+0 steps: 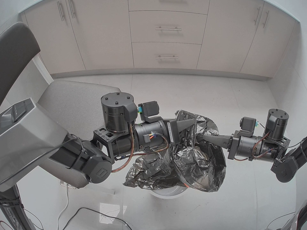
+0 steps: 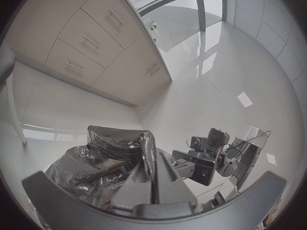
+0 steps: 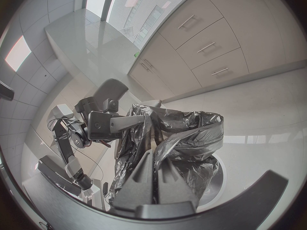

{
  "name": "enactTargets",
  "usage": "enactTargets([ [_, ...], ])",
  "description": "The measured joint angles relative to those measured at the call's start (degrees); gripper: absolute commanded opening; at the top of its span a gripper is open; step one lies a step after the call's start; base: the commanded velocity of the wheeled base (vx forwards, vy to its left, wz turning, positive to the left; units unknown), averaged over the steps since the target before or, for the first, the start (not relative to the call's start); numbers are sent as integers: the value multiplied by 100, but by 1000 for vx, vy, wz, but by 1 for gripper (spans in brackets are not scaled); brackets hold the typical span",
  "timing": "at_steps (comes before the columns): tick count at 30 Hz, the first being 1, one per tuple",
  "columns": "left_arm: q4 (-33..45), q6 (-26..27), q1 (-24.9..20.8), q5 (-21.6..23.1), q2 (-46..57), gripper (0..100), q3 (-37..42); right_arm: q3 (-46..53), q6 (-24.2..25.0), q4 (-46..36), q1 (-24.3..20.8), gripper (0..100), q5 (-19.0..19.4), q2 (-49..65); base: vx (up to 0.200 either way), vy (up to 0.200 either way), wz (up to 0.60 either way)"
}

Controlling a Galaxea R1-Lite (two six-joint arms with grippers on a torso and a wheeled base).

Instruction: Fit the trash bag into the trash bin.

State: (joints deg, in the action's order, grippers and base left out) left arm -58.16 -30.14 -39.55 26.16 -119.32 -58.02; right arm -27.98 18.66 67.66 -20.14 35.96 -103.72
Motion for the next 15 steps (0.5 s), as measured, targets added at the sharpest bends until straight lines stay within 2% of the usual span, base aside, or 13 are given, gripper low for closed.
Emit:
enactTargets([
  [8, 28, 6, 5, -11, -2, 0, 38, 9, 33, -2, -17, 0, -20, -66, 0, 0, 0],
  [15, -11, 39, -6, -101, 37, 0, 154, -7, 33, 0, -119, 0, -228, -152, 0, 0, 0],
])
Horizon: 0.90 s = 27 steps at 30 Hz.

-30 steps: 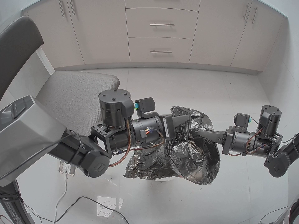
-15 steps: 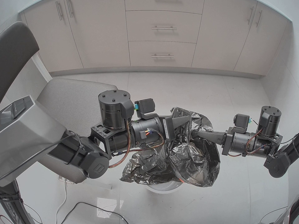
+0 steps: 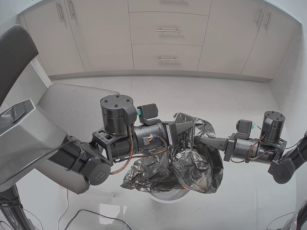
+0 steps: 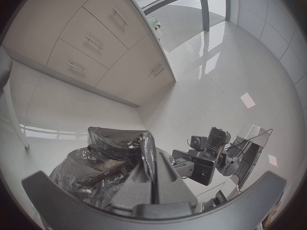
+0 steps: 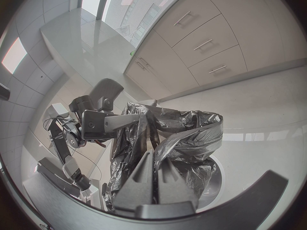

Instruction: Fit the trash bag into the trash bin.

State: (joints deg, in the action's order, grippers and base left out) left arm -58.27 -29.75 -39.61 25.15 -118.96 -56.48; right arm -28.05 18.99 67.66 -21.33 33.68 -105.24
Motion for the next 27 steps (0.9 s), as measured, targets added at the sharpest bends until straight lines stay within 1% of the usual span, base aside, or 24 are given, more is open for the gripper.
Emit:
enactTargets([
  [6, 20, 33, 2, -5, 24, 0, 28, -26, 0, 0, -30, 0, -144, -55, 0, 0, 0],
  [9, -5, -55, 20, -5, -20, 0, 1, -37, 2, -2, -35, 0, -528, -84, 0, 0, 0],
  [13, -30, -299, 28, 30, -133, 0, -134, -9, 20, -30, -60, 0, -692, -66, 0, 0, 0],
  [16, -41, -332, 20, 38, -227, 0, -228, 38, 40, -51, -93, 0, -864, -11, 0, 0, 0],
  [17, -49, -332, 11, 39, -271, 0, -262, 66, 41, -55, -112, 0, -1047, 17, 0, 0, 0],
  [20, -55, -336, 4, 41, -367, 0, -324, 140, 40, -57, -168, 0, -1348, 65, 0, 0, 0],
  [25, -62, -347, -24, 41, -580, 0, -484, 289, 29, -60, -377, 0, -1563, 166, 0, 0, 0],
  [27, -62, -351, -27, 41, -666, 0, -542, 306, 22, -62, -482, 0, -1779, 213, 0, 0, 0],
])
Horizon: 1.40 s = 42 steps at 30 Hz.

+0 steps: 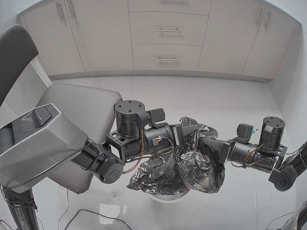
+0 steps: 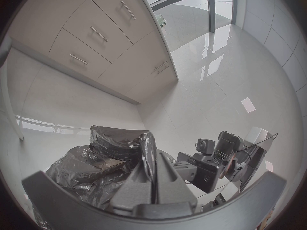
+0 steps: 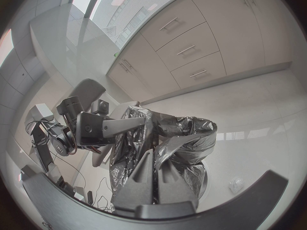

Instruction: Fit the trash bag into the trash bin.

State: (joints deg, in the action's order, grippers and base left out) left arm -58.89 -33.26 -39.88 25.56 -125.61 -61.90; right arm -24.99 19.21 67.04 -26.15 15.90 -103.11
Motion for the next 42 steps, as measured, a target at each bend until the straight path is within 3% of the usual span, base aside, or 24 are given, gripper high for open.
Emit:
enactTargets([
  [15, 2, -5, -339, -41, -495, 0, -378, 171, -263, -110, -243, 0, -534, 385, 0, 0, 0],
  [30, 10, -10, -706, -187, -569, 0, -490, 199, -296, -647, -238, 0, -558, 857, 0, 0, 0],
  [42, -234, -5, -583, -195, -824, 0, -521, 104, -294, -581, -304, 0, -517, 473, 0, 0, 0],
])
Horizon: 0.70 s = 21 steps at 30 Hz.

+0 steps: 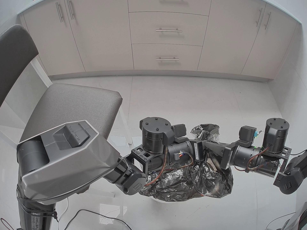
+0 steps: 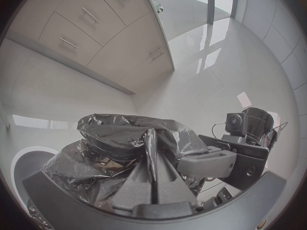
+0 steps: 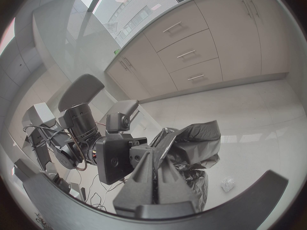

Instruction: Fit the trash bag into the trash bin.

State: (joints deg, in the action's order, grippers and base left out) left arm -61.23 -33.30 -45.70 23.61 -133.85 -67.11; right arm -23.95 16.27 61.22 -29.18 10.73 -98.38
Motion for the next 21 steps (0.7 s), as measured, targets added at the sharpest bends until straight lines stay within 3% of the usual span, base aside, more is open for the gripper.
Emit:
enactTargets([
  [13, -311, 0, 375, 11, -199, 0, 265, -22, 4, 1642, -173, 0, -28, -1154, 0, 0, 0],
  [21, -484, 2, 539, 11, -272, 0, 503, -29, 11, 1960, -328, 0, -30, -1896, 0, 0, 0],
])
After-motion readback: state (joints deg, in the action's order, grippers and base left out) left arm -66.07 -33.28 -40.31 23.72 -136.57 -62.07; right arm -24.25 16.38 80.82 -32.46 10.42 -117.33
